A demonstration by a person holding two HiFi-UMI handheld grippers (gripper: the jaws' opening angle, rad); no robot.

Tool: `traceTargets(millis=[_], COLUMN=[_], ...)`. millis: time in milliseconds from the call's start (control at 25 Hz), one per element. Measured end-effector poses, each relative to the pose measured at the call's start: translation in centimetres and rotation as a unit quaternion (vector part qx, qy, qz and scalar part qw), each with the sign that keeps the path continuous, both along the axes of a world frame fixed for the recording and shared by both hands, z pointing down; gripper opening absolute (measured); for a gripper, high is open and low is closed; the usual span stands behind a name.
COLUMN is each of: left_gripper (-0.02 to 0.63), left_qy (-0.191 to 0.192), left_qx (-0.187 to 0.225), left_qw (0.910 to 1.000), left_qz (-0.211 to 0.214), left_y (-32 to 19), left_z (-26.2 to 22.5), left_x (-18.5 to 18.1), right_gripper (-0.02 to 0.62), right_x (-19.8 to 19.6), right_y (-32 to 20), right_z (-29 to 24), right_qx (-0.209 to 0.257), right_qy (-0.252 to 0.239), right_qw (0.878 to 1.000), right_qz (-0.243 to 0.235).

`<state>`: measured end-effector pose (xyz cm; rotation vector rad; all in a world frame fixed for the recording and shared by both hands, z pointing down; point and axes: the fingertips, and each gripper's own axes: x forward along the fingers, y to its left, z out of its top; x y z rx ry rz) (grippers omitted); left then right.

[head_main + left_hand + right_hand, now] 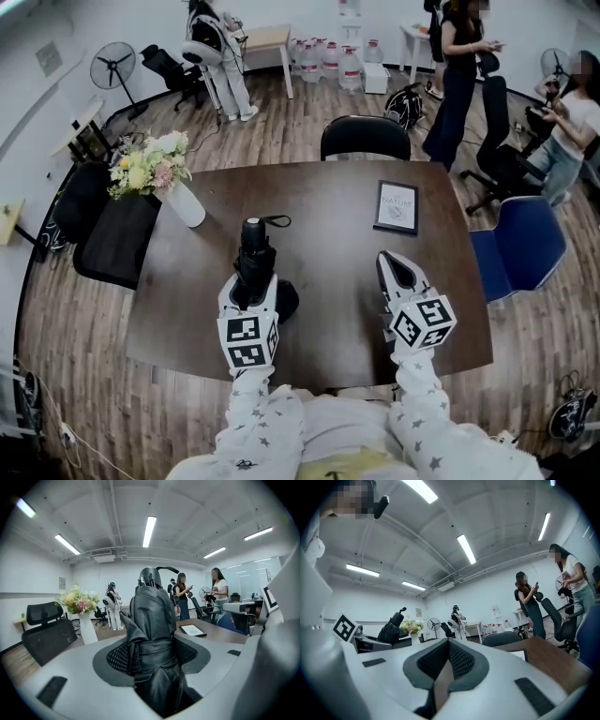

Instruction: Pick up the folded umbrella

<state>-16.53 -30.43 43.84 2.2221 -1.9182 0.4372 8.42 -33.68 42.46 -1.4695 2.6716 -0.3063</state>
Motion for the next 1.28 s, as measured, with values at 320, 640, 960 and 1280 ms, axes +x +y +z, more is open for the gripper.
traceTargets(millis=[320, 640, 960, 1280], left_gripper=[0.252, 0.252, 0.252, 0.252], left_qy=[0.015, 0.028, 0.03, 0.022], left_qx=[0.056, 0.111, 0.154, 0.171], left_qw=[0.9981, 0.9927, 0.986, 0.9826], left_qz=[-0.018, -0.037, -0.058, -0.069], left_y=[0.7, 1.5, 2.1, 2.0], left_z=[-3.5, -6.5, -8.7, -9.2], left_x=[-1.6, -3.4, -4.3, -4.6], right_gripper=[0.021, 0.021, 0.021, 0.021], right_x=[0.5, 0.1, -0.1, -0.8], right_y=[0.1, -0.2, -0.9, -1.5], right_z=[-0.7, -1.7, -2.0, -1.9], right_qx=[0.013, 0.02, 0.027, 0.041], right_qy=[0.001, -0.002, -0.001, 0.015], right_qw=[1.0, 1.0, 1.0, 0.999], right_qz=[0.004, 0.009, 0.008, -0.003])
